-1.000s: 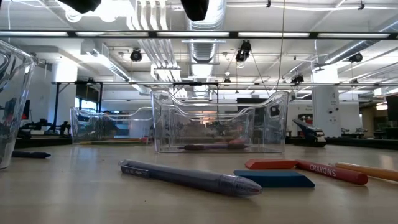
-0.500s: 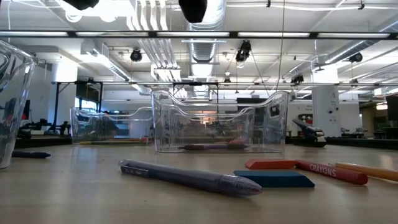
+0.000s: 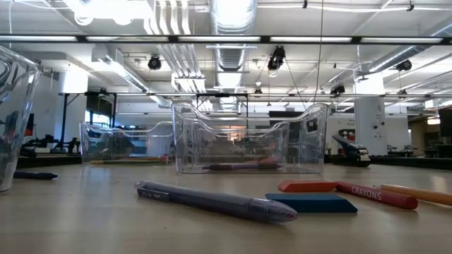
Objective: Sort crayons/erasers/pens/pencils in bins
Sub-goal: Put the green crayon into the bottom transparent bin, then put the black pen into the middle transparent bin
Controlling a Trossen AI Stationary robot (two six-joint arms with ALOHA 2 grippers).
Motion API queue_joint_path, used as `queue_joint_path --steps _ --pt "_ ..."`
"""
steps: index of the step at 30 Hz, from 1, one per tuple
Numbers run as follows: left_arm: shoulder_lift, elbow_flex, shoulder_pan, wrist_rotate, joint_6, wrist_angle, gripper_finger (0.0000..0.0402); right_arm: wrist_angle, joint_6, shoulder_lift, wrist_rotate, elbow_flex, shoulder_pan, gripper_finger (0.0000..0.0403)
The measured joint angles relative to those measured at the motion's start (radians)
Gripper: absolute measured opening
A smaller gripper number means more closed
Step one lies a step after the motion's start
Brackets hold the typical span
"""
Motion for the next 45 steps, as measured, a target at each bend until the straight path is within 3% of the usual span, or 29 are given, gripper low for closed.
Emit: queue_joint_path --steps 4,10,16,22,27,30,34,37,40,45 --pt "-0.007 0.078 -0.114 0.001 -0.181 -0.308 0.0013 -0.023 0.000 0.001 0.003 0.000 -0.001 0.0294" --pt "0.047 0.069 -0.235 0.125 -0.361 -0.462 0.0013 -0.032 0.005 0.001 0.005 0.000 -0.001 0.0276" --pt "0.126 0.016 -0.259 0.257 -0.423 -0.471 0.0028 -0.032 0.017 0.007 0.004 0.000 -0.001 0.0263" --pt "0.167 0.006 -0.258 0.304 -0.432 -0.467 0.0105 -0.033 0.038 0.009 0.001 0.000 -0.001 0.0255" --pt "0.150 0.010 -0.249 0.286 -0.431 -0.466 0.0165 -0.072 0.087 0.009 -0.012 0.000 0.006 0.0254" --pt "0.117 0.019 -0.251 0.157 -0.395 -0.431 0.0178 -0.195 0.197 0.009 -0.052 0.000 0.009 0.0253" --pt "0.048 -0.007 -0.280 -0.212 -0.187 -0.213 0.0179 -0.392 0.426 0.009 -0.092 -0.016 0.020 0.0255" --pt "0.012 -0.076 -0.289 -0.454 0.051 0.109 0.0179 -0.477 0.558 0.011 -0.107 -0.053 0.043 0.0254" --pt "-0.009 -0.173 -0.261 -0.507 0.269 0.488 0.0179 -0.480 0.662 0.011 -0.109 -0.108 0.075 0.0254" --pt "-0.010 -0.389 -0.213 -0.515 0.437 1.105 0.0179 -0.471 0.790 0.011 -0.133 -0.201 0.128 0.0254"
